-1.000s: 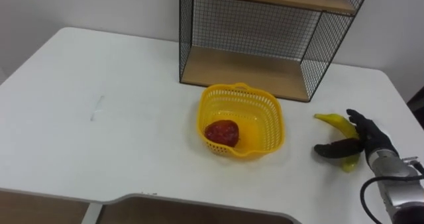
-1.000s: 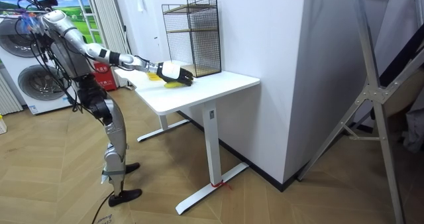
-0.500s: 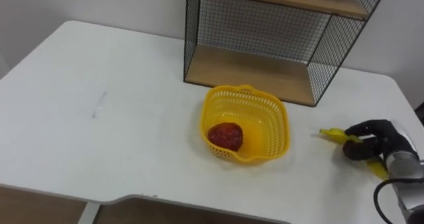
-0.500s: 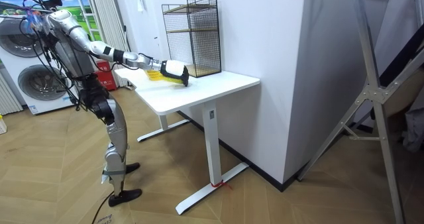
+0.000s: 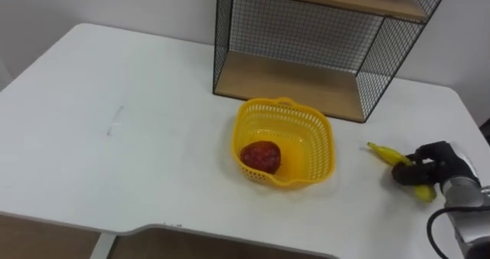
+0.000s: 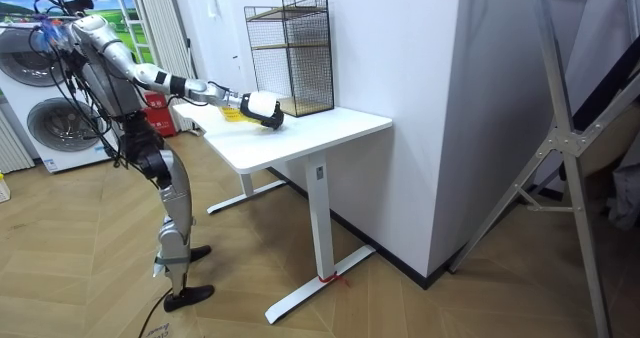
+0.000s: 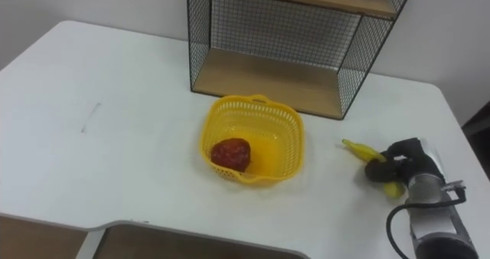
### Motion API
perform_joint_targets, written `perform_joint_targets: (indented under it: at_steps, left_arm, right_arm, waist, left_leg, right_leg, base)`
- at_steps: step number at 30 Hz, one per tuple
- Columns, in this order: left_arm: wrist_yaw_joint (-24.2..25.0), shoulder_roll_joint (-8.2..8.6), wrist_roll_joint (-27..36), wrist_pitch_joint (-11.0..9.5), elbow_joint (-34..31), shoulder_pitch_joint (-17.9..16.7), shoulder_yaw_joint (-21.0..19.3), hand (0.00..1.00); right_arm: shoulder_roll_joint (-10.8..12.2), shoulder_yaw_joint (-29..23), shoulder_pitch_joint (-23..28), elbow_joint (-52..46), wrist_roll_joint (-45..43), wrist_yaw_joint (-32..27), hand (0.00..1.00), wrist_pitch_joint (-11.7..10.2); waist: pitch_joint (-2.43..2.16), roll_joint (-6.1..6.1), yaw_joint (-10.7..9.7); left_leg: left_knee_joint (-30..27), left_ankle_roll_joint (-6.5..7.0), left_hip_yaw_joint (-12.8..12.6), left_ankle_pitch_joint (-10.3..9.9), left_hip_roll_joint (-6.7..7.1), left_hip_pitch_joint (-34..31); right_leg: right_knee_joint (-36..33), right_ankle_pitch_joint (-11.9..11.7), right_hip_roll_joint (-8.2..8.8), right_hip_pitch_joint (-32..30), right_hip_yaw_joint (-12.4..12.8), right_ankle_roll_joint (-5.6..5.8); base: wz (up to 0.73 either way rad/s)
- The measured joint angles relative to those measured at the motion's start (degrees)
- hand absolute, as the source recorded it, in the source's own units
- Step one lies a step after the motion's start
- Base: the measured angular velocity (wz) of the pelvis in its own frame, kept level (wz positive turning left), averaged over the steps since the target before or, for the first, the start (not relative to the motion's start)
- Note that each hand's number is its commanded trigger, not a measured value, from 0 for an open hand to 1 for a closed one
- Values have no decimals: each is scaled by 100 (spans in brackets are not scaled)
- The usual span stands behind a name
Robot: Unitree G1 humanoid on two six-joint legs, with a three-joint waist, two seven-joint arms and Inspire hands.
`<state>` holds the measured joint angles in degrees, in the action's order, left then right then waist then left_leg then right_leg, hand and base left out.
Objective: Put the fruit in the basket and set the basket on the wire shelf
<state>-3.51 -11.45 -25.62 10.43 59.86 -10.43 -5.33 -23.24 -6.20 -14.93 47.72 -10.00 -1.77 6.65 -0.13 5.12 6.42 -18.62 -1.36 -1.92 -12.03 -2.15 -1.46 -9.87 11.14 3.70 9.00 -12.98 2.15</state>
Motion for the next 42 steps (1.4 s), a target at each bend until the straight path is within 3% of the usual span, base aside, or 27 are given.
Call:
perform_joint_targets:
  at_steps: [4, 9, 13, 15, 18, 22, 27, 36, 42]
  left_arm:
    - [35, 25, 56, 0, 6, -9, 144, 0]
    - [-9, 86, 117, -137, 5, 34, 324, 0]
    - [-40, 124, 82, -238, -7, -64, 314, 0]
    - [-97, 229, 86, -256, -7, -162, 318, 0]
    - [-112, 339, 86, -260, -16, -249, 317, 0]
    - [-121, 436, 92, -259, -18, -276, 328, 0]
    - [-108, 434, 92, -256, -14, -300, 330, 0]
    - [-106, 424, 123, -246, 48, -320, 339, 0]
    - [-94, 402, 119, -246, 48, -279, 358, 0]
  right_arm:
    - [187, 57, 293, -776, 1083, 33, 100, 96]
    - [706, 516, 974, -2450, 2641, 242, 100, 92]
    - [943, 559, 1092, -3212, 3358, 256, 100, 46]
    - [994, 559, 1095, -3642, 3591, 176, 100, -128]
    - [994, 539, 1093, -3955, 3702, 99, 100, -309]
    - [994, 536, 1094, -4159, 3725, 56, 100, -355]
    - [979, 482, 1093, -4317, 3730, -73, 100, -357]
    - [977, 493, 1092, -4682, 3853, -134, 100, -371]
    - [983, 671, 1074, -4881, 2353, -89, 100, -408]
  waist:
    - [2, -99, -32]
    - [26, -259, -110]
    - [31, -275, -146]
    - [35, -267, -188]
    - [32, -260, -249]
    - [54, -303, -325]
    - [-11, -372, -368]
    - [-10, -286, -367]
    - [-16, -248, -324]
  left_leg:
    - [38, 0, -162, 1, -50, 23]
    - [112, 3, -249, 22, -55, 4]
    - [135, 4, -246, 33, -36, 4]
    - [136, 4, -233, 33, -26, 9]
    - [138, 4, -187, 32, -19, 13]
    - [163, 3, -188, 32, -19, -3]
    - [197, 5, -231, 42, -19, 25]
    - [213, 5, -257, 51, -19, 98]
    - [232, 4, -269, 52, -16, 6]
  right_leg:
    - [-1, -15, -18, -71, 168, -19]
    - [-8, -23, -6, -165, 234, -19]
    - [13, -20, 5, -151, 229, -14]
    - [18, -19, 10, -113, 220, -13]
    - [21, -18, 9, -89, 199, -12]
    - [21, -17, 8, -105, 208, -9]
    - [19, -17, 9, -100, 259, -9]
    - [55, -11, 13, -83, 284, -1]
    - [97, -13, 9, -181, 300, -1]
  base:
    - [-23]
    - [-7]
    - [0]
    - [5]
    - [9]
    - [-1]
    - [-5]
    - [-2]
    - [-1]
